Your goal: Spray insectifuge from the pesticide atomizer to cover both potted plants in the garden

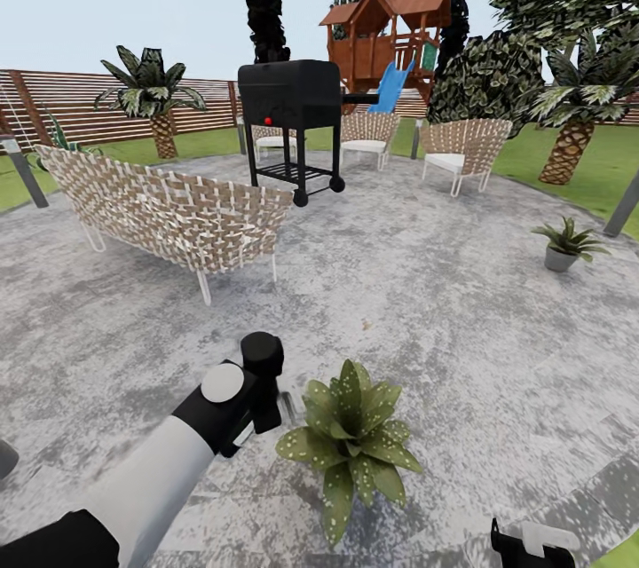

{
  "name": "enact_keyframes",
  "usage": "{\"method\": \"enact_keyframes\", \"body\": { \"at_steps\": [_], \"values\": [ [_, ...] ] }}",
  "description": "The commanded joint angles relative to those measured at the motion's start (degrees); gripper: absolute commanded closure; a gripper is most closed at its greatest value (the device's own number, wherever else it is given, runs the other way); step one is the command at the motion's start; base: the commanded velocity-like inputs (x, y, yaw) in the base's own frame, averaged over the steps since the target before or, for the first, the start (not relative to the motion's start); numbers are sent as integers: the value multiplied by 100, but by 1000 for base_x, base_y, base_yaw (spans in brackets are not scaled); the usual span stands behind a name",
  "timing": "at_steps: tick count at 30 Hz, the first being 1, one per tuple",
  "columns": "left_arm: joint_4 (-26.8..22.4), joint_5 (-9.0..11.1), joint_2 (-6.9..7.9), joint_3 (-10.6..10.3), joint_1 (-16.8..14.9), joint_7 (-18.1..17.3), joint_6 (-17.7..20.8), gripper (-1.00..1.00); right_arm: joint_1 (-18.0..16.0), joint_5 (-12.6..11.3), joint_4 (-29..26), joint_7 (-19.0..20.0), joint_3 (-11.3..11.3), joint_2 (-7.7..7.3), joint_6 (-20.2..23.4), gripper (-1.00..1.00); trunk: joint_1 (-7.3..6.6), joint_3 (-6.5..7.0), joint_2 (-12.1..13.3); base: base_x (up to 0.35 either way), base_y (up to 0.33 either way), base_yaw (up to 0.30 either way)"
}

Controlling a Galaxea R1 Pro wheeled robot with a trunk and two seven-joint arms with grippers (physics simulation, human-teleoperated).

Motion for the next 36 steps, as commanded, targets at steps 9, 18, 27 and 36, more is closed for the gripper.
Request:
{"method": "enact_keyframes", "body": {
  "at_steps": [9,18,27,36],
  "values": [
    [22,-51,38,26,-3,-56,54,100,-2,-33,0,-24,50,0,-8,-100,-1,-5,-2,94,-51,0],
    [35,-55,355,468,24,-56,40,100,-2,-33,0,-24,50,0,-8,-100,-1,-5,-2,4,-2,78],
    [35,-61,325,486,24,-56,41,100,-2,-33,0,-24,50,-6,-8,-100,-1,-5,-2,40,-211,95],
    [35,-54,325,483,24,-56,45,100,-2,-33,0,-24,50,-6,-8,-100,-1,-5,-2,-215,-220,1]
  ]
}}
